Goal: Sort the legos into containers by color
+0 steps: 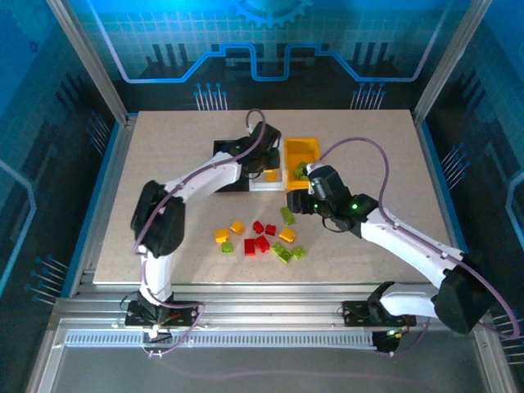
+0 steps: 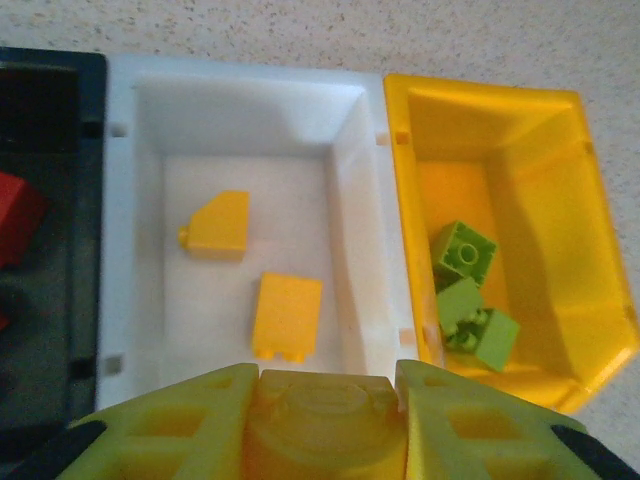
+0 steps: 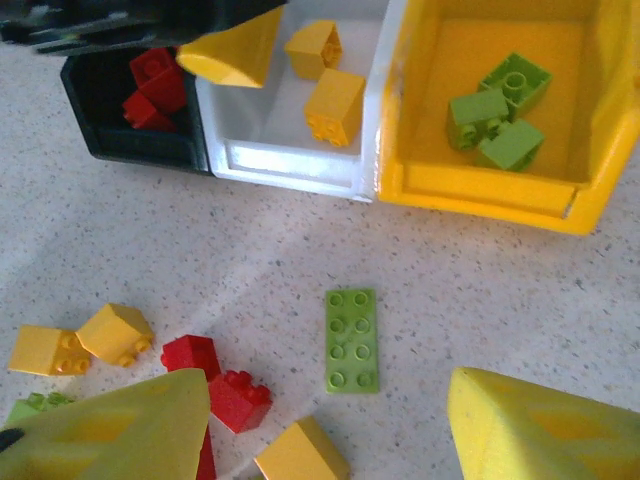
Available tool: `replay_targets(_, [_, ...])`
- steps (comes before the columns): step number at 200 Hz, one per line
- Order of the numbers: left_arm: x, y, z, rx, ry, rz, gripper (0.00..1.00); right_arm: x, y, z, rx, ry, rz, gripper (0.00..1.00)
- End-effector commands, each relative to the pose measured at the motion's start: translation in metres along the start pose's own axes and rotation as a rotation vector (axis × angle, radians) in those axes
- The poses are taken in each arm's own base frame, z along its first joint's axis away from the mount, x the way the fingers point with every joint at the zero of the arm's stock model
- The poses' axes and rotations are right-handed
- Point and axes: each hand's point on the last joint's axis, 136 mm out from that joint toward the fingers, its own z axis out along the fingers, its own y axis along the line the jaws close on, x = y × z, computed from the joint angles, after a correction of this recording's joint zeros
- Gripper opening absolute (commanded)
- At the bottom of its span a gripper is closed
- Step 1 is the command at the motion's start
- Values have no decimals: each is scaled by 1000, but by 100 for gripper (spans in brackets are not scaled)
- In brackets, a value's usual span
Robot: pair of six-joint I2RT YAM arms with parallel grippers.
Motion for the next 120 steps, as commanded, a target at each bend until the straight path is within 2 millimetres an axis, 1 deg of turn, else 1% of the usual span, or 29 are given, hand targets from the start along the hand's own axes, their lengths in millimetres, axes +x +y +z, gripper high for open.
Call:
replay_targets(1, [-4, 10, 16, -67, 22, 25, 37, 2, -9, -10, 20, -11, 31, 65])
replay_targets(13, [-7, 9, 22, -73, 21, 27, 40, 4, -11, -13, 22, -6, 29, 66])
replay_targets(36, [-7, 2, 27, -52, 34, 19, 52, 14, -11, -11, 15, 39, 32, 67])
replay_targets(43, [-8, -2, 25, -41, 30, 18, 56, 18, -11, -10, 15, 55, 36, 68])
replay_targets(53, [-9, -5, 20, -32, 24, 22, 64, 22, -11, -9, 10, 75, 40, 69])
replay_targets(61, [-9, -8, 15, -22, 18, 24, 68, 25, -10, -8, 5, 88, 43, 69])
replay_targets(69, [-11, -12, 6, -2, 9, 19, 72, 27, -8, -6, -1, 99, 47, 70])
replay_targets(83, [-15, -19, -15, 48, -14, -3, 82, 35, -8, 0, -4, 138, 47, 70])
replay_targets(94, [-12, -22, -30, 87, -24, -20, 89, 44, -8, 8, -1, 183, 40, 71])
replay_targets(103, [-7, -23, -45, 122, -36, -34, 98, 50, -7, 16, 4, 220, 37, 71])
replay_targets(108, [-5, -24, -53, 141, -44, -42, 99, 52, -6, 21, 5, 237, 35, 71])
replay_targets(120, [10, -18, -66, 166, -36, -56, 99, 59, -4, 35, 13, 276, 20, 71])
